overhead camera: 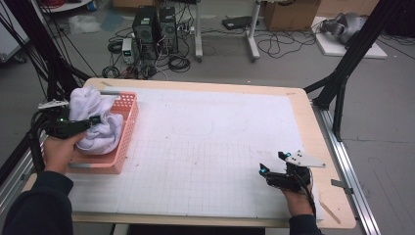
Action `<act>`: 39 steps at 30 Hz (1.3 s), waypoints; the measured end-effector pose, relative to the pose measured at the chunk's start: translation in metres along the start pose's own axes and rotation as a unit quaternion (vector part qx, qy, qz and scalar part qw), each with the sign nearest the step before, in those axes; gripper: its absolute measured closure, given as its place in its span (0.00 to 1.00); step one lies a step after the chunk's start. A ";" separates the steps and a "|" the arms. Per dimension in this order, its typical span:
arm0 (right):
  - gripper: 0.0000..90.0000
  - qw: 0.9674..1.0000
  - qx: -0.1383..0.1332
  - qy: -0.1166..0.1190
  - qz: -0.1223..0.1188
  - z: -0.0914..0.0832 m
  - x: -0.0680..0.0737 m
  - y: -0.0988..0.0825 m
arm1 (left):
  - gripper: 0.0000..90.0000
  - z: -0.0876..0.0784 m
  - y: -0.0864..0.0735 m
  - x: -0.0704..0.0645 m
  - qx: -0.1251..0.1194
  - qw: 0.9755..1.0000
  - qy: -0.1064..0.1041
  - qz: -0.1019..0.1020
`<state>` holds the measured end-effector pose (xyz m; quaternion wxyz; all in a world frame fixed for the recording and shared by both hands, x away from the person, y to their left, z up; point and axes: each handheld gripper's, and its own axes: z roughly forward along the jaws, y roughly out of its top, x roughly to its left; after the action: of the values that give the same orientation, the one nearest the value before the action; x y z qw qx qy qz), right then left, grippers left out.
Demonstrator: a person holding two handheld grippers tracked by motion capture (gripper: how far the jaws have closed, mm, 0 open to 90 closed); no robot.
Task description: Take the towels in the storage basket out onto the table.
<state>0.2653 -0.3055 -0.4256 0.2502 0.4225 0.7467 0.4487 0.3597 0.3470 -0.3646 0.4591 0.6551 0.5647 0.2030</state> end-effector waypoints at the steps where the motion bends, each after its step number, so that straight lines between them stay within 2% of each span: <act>1: 0.17 1.000 0.000 0.000 0.000 0.000 0.000 0.000 | 0.65 -0.003 0.001 0.000 -0.011 1.000 -0.004 0.000; 8: 0.17 1.000 0.000 0.000 0.001 0.000 0.001 0.000 | 0.65 -0.018 0.007 -0.006 -0.066 0.998 -0.013 0.001; 15: 0.17 1.000 -0.001 0.000 0.000 -0.001 0.001 0.000 | 0.65 -0.033 0.018 -0.017 -0.125 0.991 -0.041 -0.003; 20: 0.17 1.000 0.000 0.000 -0.002 0.000 0.001 0.000 | 0.65 -0.040 0.025 -0.028 -0.148 0.987 -0.058 0.006; 23: 0.17 1.000 -0.001 0.000 -0.003 0.000 0.001 0.000 | 0.65 -0.043 0.027 -0.036 -0.158 0.985 -0.068 0.019; 30: 0.17 1.000 -0.001 -0.002 -0.002 -0.001 0.000 0.000 | 0.65 -0.043 0.029 -0.056 -0.195 0.975 -0.103 0.032; 36: 0.17 1.000 -0.002 -0.001 -0.001 -0.001 0.001 0.000 | 0.65 -0.039 0.032 -0.080 -0.206 0.967 -0.139 0.050; 39: 0.17 1.000 -0.002 -0.001 -0.001 -0.001 0.001 0.000 | 0.65 -0.037 0.033 -0.095 -0.210 0.963 -0.158 0.061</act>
<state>0.2643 -0.3055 -0.4252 0.2521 0.4214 0.7463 0.4493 0.3229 0.2750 -0.2948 0.6570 0.6006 0.3884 0.2384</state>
